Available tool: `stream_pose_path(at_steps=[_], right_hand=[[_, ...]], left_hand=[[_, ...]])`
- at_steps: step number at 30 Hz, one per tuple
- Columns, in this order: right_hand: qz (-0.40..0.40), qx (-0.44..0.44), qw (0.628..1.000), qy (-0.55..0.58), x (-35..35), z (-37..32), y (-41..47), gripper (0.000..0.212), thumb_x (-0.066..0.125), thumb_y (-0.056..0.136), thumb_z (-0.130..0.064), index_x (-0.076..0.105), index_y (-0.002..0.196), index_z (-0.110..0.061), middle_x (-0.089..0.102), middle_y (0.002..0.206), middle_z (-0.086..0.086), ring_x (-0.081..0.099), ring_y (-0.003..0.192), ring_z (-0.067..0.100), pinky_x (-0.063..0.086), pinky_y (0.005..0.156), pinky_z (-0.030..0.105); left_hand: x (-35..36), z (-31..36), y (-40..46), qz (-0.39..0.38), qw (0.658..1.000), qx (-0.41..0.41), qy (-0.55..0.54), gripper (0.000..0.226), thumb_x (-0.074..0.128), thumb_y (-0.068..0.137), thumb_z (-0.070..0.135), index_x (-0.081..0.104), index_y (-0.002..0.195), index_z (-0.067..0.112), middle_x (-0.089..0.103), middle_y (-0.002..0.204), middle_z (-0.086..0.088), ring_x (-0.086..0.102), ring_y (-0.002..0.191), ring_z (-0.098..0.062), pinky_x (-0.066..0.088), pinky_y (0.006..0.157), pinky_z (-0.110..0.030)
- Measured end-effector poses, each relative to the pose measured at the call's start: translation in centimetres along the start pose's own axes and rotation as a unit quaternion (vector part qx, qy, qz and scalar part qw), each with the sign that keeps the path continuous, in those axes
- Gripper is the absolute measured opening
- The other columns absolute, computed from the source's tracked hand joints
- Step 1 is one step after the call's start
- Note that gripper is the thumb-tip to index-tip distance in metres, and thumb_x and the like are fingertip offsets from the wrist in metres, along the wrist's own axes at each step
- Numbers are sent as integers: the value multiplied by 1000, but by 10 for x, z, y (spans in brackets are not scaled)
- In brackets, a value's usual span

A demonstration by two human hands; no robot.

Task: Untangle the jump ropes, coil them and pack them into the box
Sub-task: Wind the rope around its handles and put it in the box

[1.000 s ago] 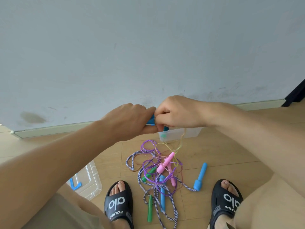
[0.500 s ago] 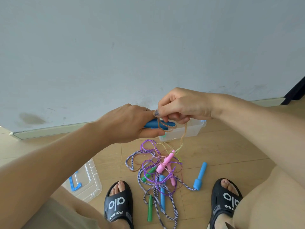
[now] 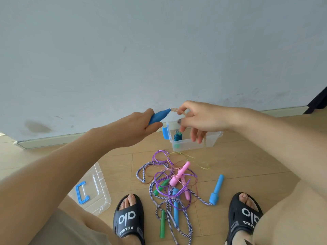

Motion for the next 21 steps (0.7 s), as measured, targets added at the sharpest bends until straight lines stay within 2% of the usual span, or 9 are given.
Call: stream_pose_path(at_steps=[2, 4, 7, 11, 13, 15, 17, 19, 21], right_hand=[[6, -24, 1000, 17, 3, 0, 3, 24, 45, 103, -34, 45, 123, -21, 68, 100, 4, 63, 57, 17, 50, 50, 28], [54, -59, 997, -19, 2, -2, 7, 29, 43, 104, -40, 59, 110, -16, 65, 81, -2, 51, 51, 12, 43, 46, 22], [107, -117, 986, -49, -4, -1, 9, 34, 48, 103, -38, 69, 90, -14, 43, 59, -8, 34, 45, 5, 31, 45, 17], [118, -127, 984, 35, -15, 3, 11, 22, 60, 98, -34, 68, 91, -15, 39, 51, -13, 31, 47, 9, 27, 45, 19], [178, -160, 971, 14, -18, 1, 10, 14, 62, 96, -34, 65, 96, -20, 44, 53, -5, 35, 49, 13, 30, 47, 22], [254, -209, 942, -61, -11, -3, 9, 15, 57, 98, -34, 60, 95, -20, 47, 56, 2, 41, 54, 22, 35, 54, 32], [298, -214, 904, -219, 2, -7, 11, 18, 47, 102, -31, 46, 90, -17, 43, 58, -2, 45, 58, 28, 35, 54, 37], [288, -178, 858, -385, 18, -13, 14, 16, 46, 100, -19, 33, 91, -20, 35, 64, -4, 43, 59, 30, 26, 49, 35], [238, -168, 840, -458, 34, -20, 13, 24, 49, 90, -4, 30, 92, -18, 33, 70, -4, 41, 61, 27, 19, 47, 33]], left_hand=[[-4, 3, -1, 13, 1000, 9, -10, 40, 40, 101, 51, 45, 104, 12, 56, 78, -8, 56, 71, -30, 40, 58, -33], [-7, 4, -2, 17, 1000, 12, -16, 38, 41, 101, 50, 45, 104, 12, 55, 77, -6, 54, 68, -27, 38, 57, -31], [-11, 3, -5, 15, 999, 16, -27, 33, 42, 102, 46, 46, 107, 14, 54, 77, -2, 49, 64, -19, 36, 55, -27], [-14, 4, -8, -2, 997, 0, -76, 30, 44, 102, 44, 47, 100, 14, 52, 75, 0, 46, 61, -18, 39, 57, -28], [-13, 9, -8, -39, 962, -36, -268, 32, 47, 102, 40, 44, 94, 9, 45, 73, -1, 39, 57, -15, 39, 52, -26], [-13, 20, -6, -73, 861, -84, -496, 26, 48, 101, 35, 45, 92, 11, 37, 71, 1, 27, 55, -12, 28, 45, -21], [-14, 26, -3, -67, 801, -119, -582, 24, 50, 101, 36, 47, 92, 14, 35, 70, 3, 21, 58, -13, 20, 46, -19], [-11, 30, 0, -46, 803, -148, -576, 24, 51, 100, 36, 46, 93, 14, 35, 69, 2, 19, 61, -16, 19, 48, -21], [-4, 31, 3, -19, 822, -174, -541, 26, 50, 99, 38, 46, 91, 13, 36, 68, 1, 23, 56, -14, 22, 46, -21]])
Point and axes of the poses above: each hand's wrist, its own y-axis towards the middle knuckle, its own x-axis out of the palm, z = x × y, the point moved 1 cm from there along y, towards the middle knuckle
